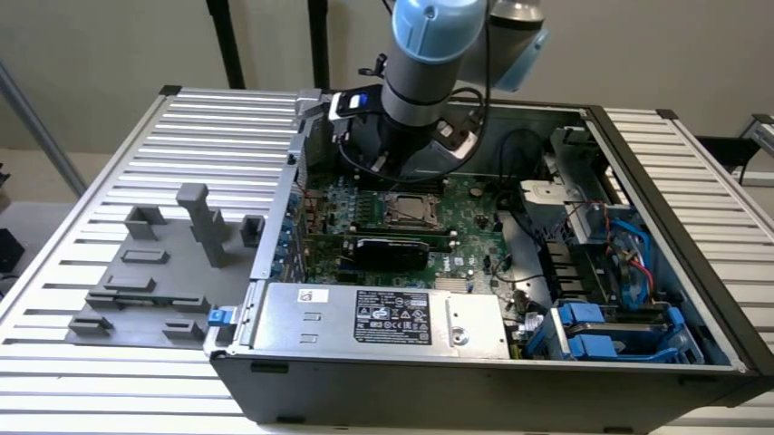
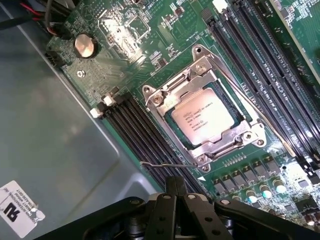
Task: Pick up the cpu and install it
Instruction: 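Install the first cpu locking lever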
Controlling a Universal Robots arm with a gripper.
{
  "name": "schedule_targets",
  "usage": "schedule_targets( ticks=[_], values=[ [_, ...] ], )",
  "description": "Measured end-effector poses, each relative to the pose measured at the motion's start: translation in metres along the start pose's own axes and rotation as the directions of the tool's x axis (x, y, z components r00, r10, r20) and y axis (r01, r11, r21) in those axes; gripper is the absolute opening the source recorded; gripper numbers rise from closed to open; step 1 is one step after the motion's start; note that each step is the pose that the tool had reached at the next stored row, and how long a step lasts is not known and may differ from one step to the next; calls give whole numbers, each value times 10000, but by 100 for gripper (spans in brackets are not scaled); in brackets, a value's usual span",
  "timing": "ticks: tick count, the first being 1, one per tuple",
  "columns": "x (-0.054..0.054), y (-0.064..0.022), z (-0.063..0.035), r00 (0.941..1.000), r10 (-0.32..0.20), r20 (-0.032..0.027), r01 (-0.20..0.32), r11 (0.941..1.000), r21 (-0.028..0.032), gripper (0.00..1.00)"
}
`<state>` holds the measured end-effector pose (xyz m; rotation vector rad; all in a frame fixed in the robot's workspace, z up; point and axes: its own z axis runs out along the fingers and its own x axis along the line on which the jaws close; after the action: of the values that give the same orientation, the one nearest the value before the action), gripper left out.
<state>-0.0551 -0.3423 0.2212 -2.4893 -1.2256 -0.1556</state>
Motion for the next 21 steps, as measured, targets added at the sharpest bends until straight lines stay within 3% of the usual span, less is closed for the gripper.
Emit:
schedule_targets(
  ticks=[4,7,21],
  values=[
    [-17,-3,31,9999,-18,135,19,10000,-92,11],
    [-36,-5,66,9998,-15,192,18,9999,-135,11],
    [-36,-13,151,9998,-13,219,16,9999,-158,11]
  ],
)
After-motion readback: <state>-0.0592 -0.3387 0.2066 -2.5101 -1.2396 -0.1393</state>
